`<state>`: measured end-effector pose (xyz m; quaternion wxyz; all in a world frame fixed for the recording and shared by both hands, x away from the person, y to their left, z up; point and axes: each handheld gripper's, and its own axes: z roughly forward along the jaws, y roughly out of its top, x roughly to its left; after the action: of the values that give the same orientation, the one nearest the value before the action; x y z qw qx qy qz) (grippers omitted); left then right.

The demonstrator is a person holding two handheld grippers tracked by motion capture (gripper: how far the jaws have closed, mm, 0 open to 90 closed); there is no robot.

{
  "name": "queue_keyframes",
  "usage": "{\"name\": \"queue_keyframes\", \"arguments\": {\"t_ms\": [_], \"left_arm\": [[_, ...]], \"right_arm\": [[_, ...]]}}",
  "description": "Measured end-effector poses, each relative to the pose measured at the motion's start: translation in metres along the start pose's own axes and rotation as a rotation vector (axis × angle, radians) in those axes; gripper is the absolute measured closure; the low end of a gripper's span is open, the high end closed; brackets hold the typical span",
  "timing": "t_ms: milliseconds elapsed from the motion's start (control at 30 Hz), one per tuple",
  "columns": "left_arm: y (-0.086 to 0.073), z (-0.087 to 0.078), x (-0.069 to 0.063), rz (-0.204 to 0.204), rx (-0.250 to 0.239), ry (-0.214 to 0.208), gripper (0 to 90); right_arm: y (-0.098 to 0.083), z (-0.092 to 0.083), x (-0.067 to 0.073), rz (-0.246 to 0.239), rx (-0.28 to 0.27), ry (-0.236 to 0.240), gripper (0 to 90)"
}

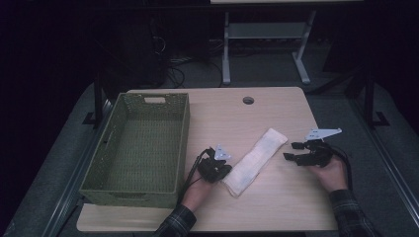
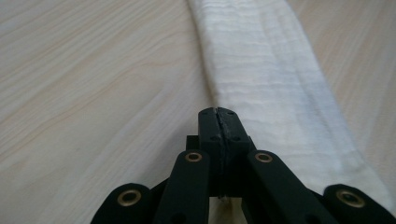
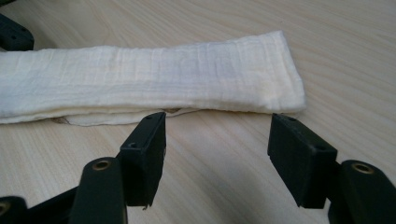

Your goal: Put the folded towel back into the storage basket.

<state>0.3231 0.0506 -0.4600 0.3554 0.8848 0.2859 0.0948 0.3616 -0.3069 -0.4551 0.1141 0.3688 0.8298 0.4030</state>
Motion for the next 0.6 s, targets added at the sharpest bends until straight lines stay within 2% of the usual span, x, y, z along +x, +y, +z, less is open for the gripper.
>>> {"name": "queue_keyframes", "arguments": {"t_ms": [200,267,467,600], "left_arm": [[-0.001,0.002,-0.005,0.028,0.026,-0.061,89.1],[-0.001,0.003,-0.009,0.036,0.031,-0.086,89.4],[0.0,0.005,-0.027,0.066,0.037,-0.16,89.4],[0.002,0.008,-0.041,0.108,0.035,-0.187,89.3]], "right_arm": [[-0.002,0.004,-0.003,-0.047,-0.012,-0.019,36.2],[-0.001,0.007,-0.004,-0.038,-0.007,-0.016,36.0],[-0.001,0.008,-0.004,-0.043,-0.018,-0.012,35.4],[0.0,0.009,-0.005,-0.049,-0.02,-0.012,34.9]]}}
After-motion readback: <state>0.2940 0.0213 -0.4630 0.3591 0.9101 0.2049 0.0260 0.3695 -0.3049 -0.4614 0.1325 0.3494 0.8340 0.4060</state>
